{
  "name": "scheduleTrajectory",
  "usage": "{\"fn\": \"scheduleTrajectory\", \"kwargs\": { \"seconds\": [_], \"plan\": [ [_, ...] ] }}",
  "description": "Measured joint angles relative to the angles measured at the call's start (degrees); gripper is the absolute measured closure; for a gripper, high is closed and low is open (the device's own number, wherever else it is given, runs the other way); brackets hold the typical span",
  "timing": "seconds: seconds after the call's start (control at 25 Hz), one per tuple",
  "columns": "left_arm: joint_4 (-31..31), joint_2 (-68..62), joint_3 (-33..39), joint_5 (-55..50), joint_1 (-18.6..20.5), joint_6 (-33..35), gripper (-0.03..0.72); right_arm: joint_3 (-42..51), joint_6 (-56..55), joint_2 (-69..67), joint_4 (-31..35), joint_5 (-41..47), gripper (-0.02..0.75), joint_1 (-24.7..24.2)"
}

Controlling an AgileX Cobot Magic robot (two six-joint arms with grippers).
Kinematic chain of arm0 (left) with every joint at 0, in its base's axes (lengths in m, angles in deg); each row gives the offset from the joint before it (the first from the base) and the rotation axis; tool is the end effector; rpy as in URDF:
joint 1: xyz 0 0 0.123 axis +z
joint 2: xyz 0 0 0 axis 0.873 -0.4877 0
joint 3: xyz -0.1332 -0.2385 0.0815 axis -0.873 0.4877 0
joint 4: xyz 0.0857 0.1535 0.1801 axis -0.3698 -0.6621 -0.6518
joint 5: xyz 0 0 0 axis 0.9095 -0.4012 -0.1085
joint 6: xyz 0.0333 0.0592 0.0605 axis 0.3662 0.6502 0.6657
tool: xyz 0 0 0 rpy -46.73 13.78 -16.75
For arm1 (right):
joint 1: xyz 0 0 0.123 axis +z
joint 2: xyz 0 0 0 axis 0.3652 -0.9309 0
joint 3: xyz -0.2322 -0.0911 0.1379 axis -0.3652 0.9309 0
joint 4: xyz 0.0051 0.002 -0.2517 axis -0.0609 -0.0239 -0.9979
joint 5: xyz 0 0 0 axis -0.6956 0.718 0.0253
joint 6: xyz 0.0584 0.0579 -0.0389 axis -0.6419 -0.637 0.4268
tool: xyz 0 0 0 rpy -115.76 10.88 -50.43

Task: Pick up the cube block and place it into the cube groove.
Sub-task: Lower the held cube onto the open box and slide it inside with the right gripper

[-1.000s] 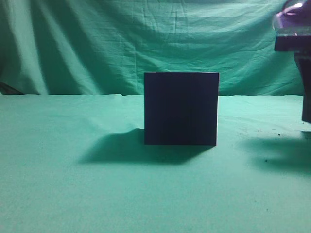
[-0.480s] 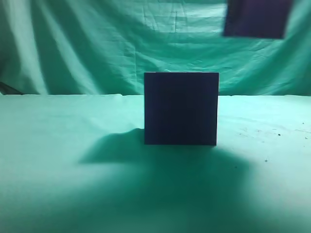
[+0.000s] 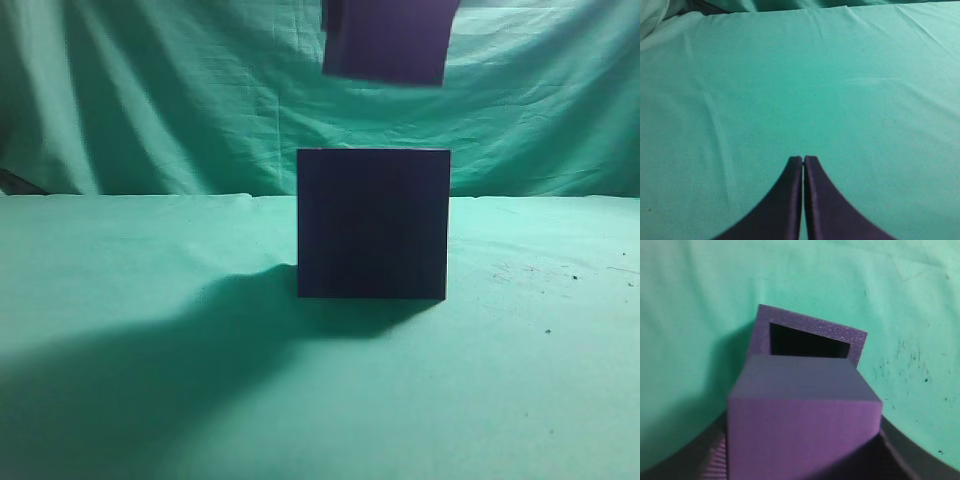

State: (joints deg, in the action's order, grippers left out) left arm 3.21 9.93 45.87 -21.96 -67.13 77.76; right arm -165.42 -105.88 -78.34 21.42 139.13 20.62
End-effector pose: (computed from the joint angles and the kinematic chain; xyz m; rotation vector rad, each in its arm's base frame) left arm 0.0522 -0.0029 0.1736 0.1239 1.8472 -0.0150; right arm 0.2655 0.2367 0.2990 -0.4103 2.9179 0.1526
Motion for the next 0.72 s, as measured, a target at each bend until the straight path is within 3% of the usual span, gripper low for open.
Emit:
{"fn": "scheduleTrajectory", "kwargs": {
  "seconds": [0.72],
  "plan": [
    [0.00,0.00,0.00,0.00,0.00,0.00,0.688,-0.47,-8.81,-5.88,0.39,0.01,0.305,0.00]
  ]
}}
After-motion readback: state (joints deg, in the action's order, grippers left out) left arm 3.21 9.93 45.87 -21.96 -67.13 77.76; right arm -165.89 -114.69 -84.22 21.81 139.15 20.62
